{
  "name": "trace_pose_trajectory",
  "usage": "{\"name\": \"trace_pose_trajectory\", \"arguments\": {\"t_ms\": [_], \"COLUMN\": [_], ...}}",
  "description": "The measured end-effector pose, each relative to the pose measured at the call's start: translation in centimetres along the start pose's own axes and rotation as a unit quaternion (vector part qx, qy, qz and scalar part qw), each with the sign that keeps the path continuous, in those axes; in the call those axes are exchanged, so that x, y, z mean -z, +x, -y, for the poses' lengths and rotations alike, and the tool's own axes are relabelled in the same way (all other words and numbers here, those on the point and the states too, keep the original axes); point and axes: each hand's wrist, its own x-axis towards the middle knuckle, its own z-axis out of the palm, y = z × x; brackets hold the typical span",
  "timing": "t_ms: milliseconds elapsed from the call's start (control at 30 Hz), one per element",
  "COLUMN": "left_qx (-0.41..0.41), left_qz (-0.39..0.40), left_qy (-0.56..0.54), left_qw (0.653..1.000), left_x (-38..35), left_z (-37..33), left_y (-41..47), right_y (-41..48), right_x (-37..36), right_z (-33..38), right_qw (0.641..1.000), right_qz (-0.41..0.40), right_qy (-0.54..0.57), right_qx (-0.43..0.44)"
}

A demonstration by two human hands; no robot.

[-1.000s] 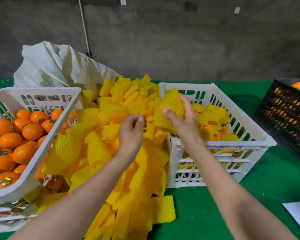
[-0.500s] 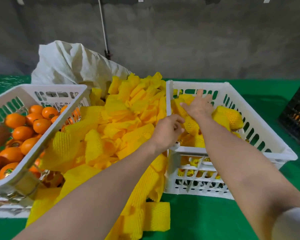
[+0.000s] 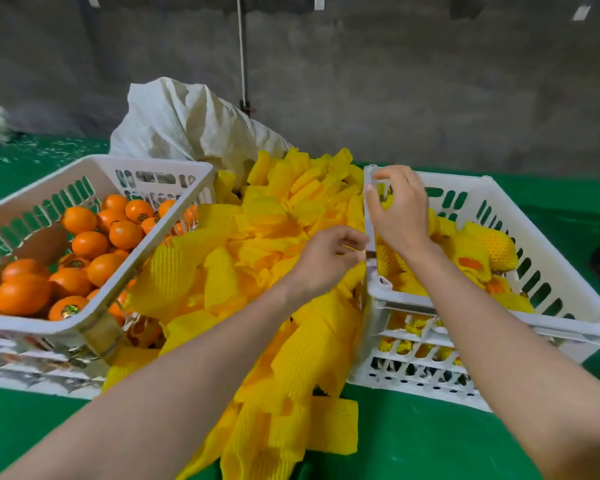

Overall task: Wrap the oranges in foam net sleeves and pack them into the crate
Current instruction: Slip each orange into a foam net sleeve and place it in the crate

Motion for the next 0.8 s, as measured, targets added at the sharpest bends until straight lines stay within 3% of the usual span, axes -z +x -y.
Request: {"name": "trace_pose_trajectory", "arguments": {"t_ms": [100, 167, 200, 267, 333, 400, 467, 533, 567, 667, 733, 800], "left_qx": [0.028, 0.051, 0.063, 0.085, 0.106, 0.122, 0.126, 0.124, 0.124, 0.119, 0.083, 0.047], "left_qz": [-0.064, -0.102, -0.113, -0.122, -0.119, -0.113, -0.107, -0.093, -0.076, 0.004, 0.019, -0.016], "left_qy": [-0.006, -0.005, -0.005, -0.002, -0.010, -0.015, -0.018, -0.046, -0.063, -0.108, -0.085, -0.009], "left_qw": [0.998, 0.993, 0.992, 0.989, 0.987, 0.986, 0.986, 0.987, 0.987, 0.987, 0.993, 0.999], "left_x": [4.3, 7.0, 8.1, 9.8, 11.2, 12.2, 13.2, 13.9, 14.2, 15.4, 16.2, 17.1], "left_z": [0.4, 1.1, 1.4, 2.2, 2.9, 3.4, 3.8, 3.7, 3.5, 2.8, 2.7, 3.1], "left_y": [-0.5, -1.4, -2.0, -3.3, -4.7, -5.9, -6.9, -7.3, -7.5, -7.8, -8.1, -8.4], "right_y": [-1.7, -3.1, -3.7, -4.7, -5.5, -5.4, -4.5, -3.2, -2.6, -2.1, -2.4, -3.1], "right_x": [-1.0, -2.4, -3.1, -4.0, -4.5, -4.7, -4.3, -3.4, -2.9, -1.8, -2.1, -2.8], "right_z": [4.6, 6.2, 6.6, 7.0, 6.7, 6.7, 7.1, 8.5, 9.6, 13.2, 14.7, 16.0], "right_qw": [0.995, 0.972, 0.942, 0.847, 0.782, 0.798, 0.872, 0.925, 0.929, 0.883, 0.868, 0.886], "right_qz": [0.084, 0.233, 0.327, 0.491, 0.564, 0.539, 0.447, 0.373, 0.364, 0.409, 0.436, 0.422], "right_qy": [0.044, -0.009, -0.071, -0.203, -0.267, -0.269, -0.191, -0.036, 0.051, 0.221, 0.227, 0.184], "right_qx": [0.004, 0.001, -0.008, -0.023, -0.018, -0.024, -0.057, -0.059, -0.053, -0.067, -0.074, -0.058]}}
